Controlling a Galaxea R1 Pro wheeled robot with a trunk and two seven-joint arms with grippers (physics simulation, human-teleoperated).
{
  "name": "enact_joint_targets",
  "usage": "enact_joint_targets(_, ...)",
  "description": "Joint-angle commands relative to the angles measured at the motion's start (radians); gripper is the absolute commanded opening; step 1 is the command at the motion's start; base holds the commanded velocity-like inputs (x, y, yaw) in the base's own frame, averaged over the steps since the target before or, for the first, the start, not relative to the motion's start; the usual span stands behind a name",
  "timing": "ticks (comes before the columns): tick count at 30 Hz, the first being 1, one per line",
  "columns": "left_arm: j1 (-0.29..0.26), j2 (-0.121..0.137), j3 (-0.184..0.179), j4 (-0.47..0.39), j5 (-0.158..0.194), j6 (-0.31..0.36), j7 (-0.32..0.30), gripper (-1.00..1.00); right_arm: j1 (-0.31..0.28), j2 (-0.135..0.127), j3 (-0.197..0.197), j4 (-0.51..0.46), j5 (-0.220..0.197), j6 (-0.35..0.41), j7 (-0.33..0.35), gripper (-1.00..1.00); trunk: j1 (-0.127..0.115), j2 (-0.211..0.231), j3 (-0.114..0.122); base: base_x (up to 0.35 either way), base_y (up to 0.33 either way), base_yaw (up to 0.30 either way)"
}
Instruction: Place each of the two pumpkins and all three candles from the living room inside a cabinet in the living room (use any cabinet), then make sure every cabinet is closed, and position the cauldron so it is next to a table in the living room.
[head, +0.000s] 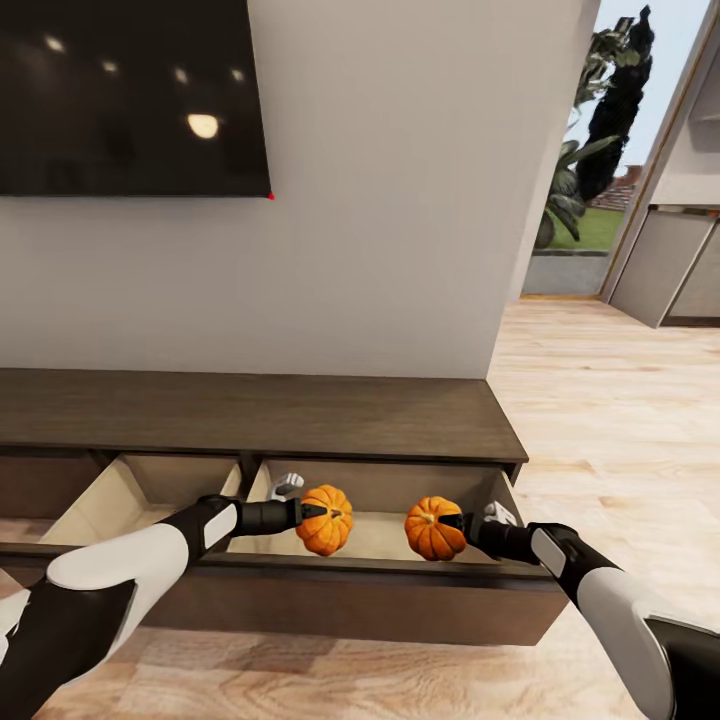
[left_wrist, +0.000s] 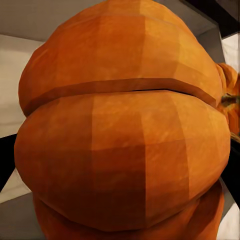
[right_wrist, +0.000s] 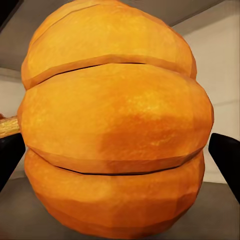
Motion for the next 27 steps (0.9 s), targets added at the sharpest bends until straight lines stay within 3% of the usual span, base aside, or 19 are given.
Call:
enact_joint_targets(1,0.000,0.001,0.001,-0.001,-0.001,-0.001,-0.003,-1.00,0.000,-0.001,-0.001,0.000,-0.002,0.000,-0.001,-1.00,0.000,0.000,0.000,0.000,0.000,0.000)
enact_joint_targets(22,0.000,-0.001,0.000,-0.009,-0.002,-0.004,-0.009,-1.00,0.000,-0.003,0.001,-0.002,-0.001,0.003,0.000,-1.00,0.000,0.000,0.000,0.064,0.000,0.000)
enact_joint_targets(27,0.000,-0.012,-0.001,-0.019,-0.003,-0.004,-0.008,-1.00,0.000,-0.003,0.000,0.000,-0.003,0.003,0.000,-1.00,0.000,0.000,0.000,0.128,-0.066,0.000)
